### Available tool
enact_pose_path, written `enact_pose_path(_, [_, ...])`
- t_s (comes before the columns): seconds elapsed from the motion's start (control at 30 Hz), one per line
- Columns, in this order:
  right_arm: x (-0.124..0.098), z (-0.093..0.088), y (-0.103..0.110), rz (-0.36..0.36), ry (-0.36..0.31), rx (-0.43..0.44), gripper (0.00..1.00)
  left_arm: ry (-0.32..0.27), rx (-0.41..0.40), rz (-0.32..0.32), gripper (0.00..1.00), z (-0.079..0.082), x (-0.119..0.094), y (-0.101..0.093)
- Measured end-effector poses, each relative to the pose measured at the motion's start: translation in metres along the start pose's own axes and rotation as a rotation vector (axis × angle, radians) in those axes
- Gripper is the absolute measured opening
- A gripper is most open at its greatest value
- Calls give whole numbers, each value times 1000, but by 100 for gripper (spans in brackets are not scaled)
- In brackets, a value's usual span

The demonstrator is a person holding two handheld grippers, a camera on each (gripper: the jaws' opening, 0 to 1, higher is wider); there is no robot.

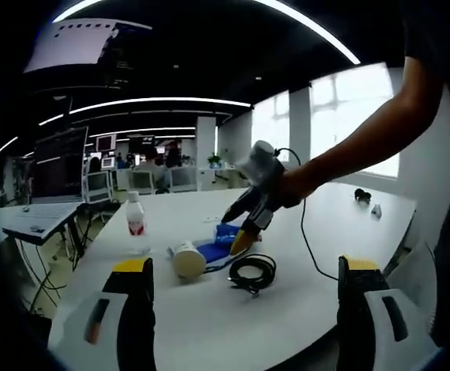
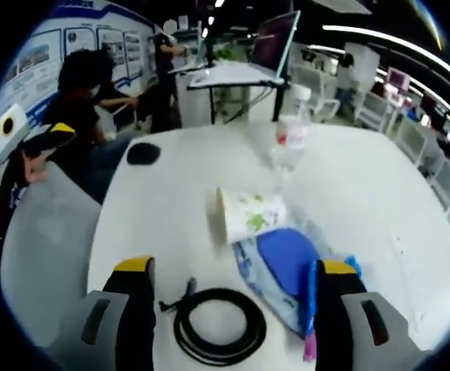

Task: Arrange the tabletop items into an orderly group along one side of the table until the central work area is clear of visible clutter.

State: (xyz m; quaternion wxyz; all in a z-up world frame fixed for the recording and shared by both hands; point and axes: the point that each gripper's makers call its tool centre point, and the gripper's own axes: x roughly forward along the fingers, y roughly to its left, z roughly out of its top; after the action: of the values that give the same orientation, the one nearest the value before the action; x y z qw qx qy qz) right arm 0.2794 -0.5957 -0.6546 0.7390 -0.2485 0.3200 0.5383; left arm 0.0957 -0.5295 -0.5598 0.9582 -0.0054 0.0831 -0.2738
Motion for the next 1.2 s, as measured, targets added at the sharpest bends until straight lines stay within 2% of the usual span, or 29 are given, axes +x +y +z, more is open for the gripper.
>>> enact_pose_path(0.33, [8, 1, -2, 34, 64, -52, 89, -4, -7, 13, 99, 1, 0, 2])
enact_pose_path(0.47, [12, -5, 0, 59, 127, -110, 93, -6, -7, 15, 99, 1, 0, 3])
enact_pose_path(0.6, [16, -11, 2, 85, 207, -215, 94, -8, -13, 16, 99, 1, 0, 3])
enact_pose_path(0.73, [19, -16, 3, 122, 293, -372, 96, -2, -10, 14, 99, 0, -1, 3])
enact_pose_path(0.8, [21, -16, -1, 134, 347, -493, 96, 0, -8, 10, 99, 0, 0, 2])
enact_pose_path(0.9, [22, -13, -1, 164, 362, -563, 97, 0, -6, 9, 99, -1, -1, 2])
enact_pose_path(1.0, [25, -8, -2, 179, 371, -567, 99, -1, -9, 12, 99, -1, -1, 3])
enact_pose_path(1.1, [29, -1, 0, 203, 355, -649, 100, 6, -6, 15, 99, -2, -1, 4])
enact_pose_path(1.2, [33, -1, 0, 216, 365, -661, 100, 8, -6, 16, 99, -3, 0, 5])
